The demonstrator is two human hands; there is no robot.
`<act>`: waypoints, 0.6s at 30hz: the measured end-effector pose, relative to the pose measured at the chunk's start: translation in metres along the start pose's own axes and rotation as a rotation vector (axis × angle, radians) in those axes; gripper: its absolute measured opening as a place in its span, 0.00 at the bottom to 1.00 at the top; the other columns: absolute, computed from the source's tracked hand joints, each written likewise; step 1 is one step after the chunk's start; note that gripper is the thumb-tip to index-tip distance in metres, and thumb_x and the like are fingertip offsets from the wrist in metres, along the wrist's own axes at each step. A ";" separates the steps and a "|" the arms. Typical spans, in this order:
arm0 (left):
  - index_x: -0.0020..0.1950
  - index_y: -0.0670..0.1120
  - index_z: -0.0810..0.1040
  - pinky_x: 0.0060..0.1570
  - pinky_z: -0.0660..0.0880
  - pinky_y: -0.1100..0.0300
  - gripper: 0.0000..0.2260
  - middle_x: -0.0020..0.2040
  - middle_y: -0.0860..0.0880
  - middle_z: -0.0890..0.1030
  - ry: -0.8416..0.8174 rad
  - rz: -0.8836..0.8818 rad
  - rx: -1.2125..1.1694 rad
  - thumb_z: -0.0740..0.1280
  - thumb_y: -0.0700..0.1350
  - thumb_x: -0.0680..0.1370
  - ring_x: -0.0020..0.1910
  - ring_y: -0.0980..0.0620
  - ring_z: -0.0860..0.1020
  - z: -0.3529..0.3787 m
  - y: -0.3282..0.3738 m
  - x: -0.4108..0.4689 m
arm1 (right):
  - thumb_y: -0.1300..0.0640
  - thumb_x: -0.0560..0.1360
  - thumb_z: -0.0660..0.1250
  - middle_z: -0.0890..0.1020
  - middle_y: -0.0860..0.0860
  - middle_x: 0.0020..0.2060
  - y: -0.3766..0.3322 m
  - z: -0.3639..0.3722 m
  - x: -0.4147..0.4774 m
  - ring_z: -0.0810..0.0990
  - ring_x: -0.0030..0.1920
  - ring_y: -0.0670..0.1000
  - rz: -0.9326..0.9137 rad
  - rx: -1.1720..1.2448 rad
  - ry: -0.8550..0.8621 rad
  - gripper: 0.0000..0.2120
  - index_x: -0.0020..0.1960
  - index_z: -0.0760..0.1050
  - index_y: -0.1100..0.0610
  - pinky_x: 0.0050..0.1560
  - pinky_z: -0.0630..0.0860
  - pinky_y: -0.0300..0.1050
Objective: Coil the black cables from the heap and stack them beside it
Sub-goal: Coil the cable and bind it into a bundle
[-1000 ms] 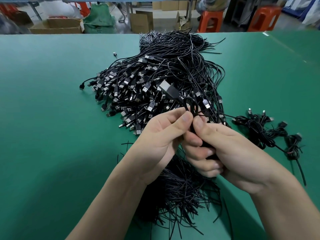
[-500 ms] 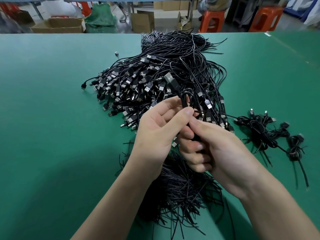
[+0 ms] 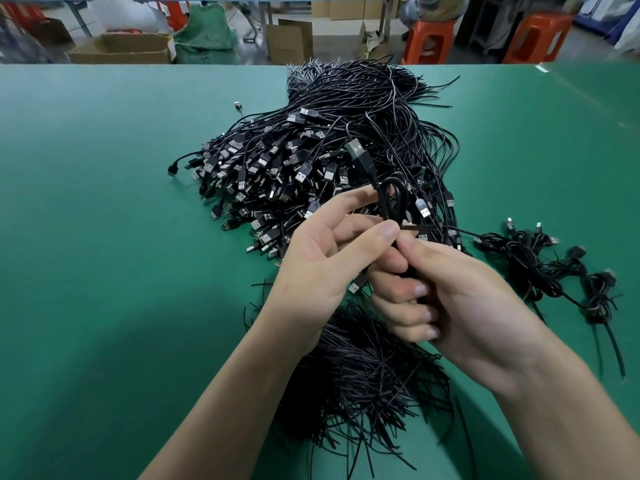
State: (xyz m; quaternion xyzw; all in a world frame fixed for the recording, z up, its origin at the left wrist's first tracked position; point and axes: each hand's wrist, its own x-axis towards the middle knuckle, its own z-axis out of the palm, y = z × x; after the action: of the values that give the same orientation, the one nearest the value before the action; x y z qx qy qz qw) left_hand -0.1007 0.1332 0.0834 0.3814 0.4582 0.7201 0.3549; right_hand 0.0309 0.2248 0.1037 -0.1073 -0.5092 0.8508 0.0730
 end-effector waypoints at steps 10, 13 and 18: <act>0.48 0.55 0.83 0.40 0.81 0.59 0.06 0.33 0.56 0.79 0.115 -0.031 0.014 0.69 0.45 0.79 0.47 0.42 0.77 0.011 -0.002 0.001 | 0.46 0.84 0.58 0.68 0.49 0.32 0.006 -0.001 0.002 0.64 0.29 0.47 0.000 -0.057 0.014 0.16 0.45 0.75 0.55 0.27 0.63 0.38; 0.53 0.51 0.83 0.28 0.79 0.59 0.06 0.44 0.49 0.86 0.122 -0.015 0.009 0.68 0.42 0.80 0.36 0.46 0.81 0.011 -0.001 0.001 | 0.44 0.82 0.61 0.77 0.53 0.33 0.006 -0.002 0.003 0.74 0.31 0.51 -0.089 -0.360 0.159 0.18 0.44 0.78 0.57 0.31 0.73 0.47; 0.64 0.40 0.80 0.54 0.81 0.59 0.12 0.53 0.44 0.87 0.139 -0.001 0.025 0.68 0.37 0.80 0.51 0.50 0.85 0.004 0.003 0.003 | 0.43 0.75 0.71 0.81 0.44 0.38 0.009 -0.006 0.007 0.80 0.36 0.47 -0.493 -0.904 0.554 0.08 0.49 0.78 0.45 0.38 0.79 0.53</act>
State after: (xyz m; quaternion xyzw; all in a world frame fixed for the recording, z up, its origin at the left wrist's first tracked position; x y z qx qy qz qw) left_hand -0.0991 0.1358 0.0883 0.3350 0.4908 0.7389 0.3178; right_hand 0.0253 0.2274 0.0924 -0.2246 -0.7937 0.4471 0.3460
